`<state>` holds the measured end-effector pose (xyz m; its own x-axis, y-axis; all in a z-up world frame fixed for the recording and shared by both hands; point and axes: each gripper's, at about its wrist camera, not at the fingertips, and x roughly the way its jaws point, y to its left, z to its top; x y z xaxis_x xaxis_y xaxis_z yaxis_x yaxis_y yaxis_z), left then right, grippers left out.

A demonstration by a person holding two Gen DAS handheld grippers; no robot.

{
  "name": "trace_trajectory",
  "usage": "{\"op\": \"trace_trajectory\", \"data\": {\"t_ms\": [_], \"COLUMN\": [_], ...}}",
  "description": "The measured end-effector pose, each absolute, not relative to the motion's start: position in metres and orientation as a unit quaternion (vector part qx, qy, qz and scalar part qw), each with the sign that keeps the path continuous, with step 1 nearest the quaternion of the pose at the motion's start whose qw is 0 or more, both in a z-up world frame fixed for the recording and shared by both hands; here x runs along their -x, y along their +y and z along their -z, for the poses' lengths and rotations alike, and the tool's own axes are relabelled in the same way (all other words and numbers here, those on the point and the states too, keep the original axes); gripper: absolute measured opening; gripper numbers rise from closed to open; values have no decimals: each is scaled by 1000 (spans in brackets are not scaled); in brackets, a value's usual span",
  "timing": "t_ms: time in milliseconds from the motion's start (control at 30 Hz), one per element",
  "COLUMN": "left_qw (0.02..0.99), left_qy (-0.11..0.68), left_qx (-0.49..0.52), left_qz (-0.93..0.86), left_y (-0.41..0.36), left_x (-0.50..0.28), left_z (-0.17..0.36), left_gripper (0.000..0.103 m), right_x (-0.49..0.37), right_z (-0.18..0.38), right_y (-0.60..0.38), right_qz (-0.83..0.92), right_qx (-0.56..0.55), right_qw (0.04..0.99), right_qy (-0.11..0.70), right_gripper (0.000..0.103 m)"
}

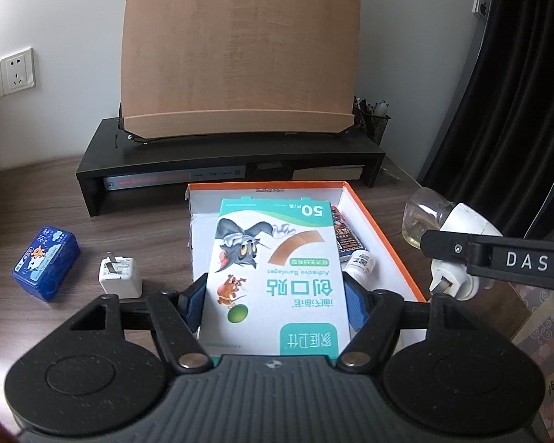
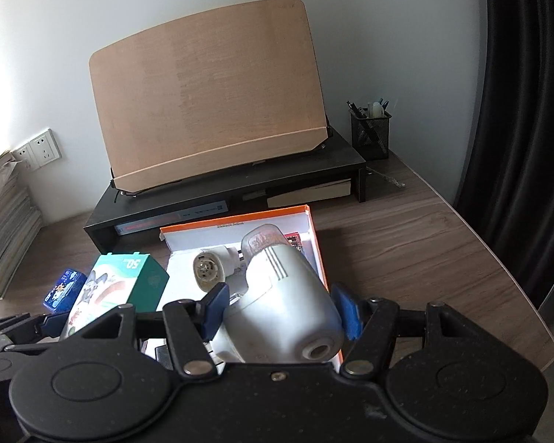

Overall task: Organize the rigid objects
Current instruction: 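Carry the bandage box and white device over the white box with both tools, then lower the bandage box and white device into the white box with both tools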

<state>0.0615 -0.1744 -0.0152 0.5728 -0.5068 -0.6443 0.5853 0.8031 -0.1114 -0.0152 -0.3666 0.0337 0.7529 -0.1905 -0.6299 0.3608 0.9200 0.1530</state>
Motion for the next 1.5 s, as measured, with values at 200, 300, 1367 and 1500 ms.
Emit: {"op": "trace_trajectory", "data": {"t_ms": [200, 300, 1367, 1500], "left_qw": [887, 889, 893, 891], "left_qy": [341, 339, 339, 345], "left_qx": [-60, -60, -53, -56], "left_qz": [305, 302, 293, 290], "left_y": [-177, -176, -170, -169], "left_x": [-54, -50, -35, -32], "left_z": [13, 12, 7, 11], "left_gripper": [71, 71, 71, 71], "right_x": [21, 22, 32, 35], "right_z": [-35, -34, -30, -25], "right_y": [-367, -367, -361, -360], "right_qz": [142, 137, 122, 123], "right_qx": [-122, -122, -114, -112], "right_qw": [929, 930, 932, 930], "right_qy": [318, 318, 323, 327], "right_gripper": [74, 74, 74, 74]}}
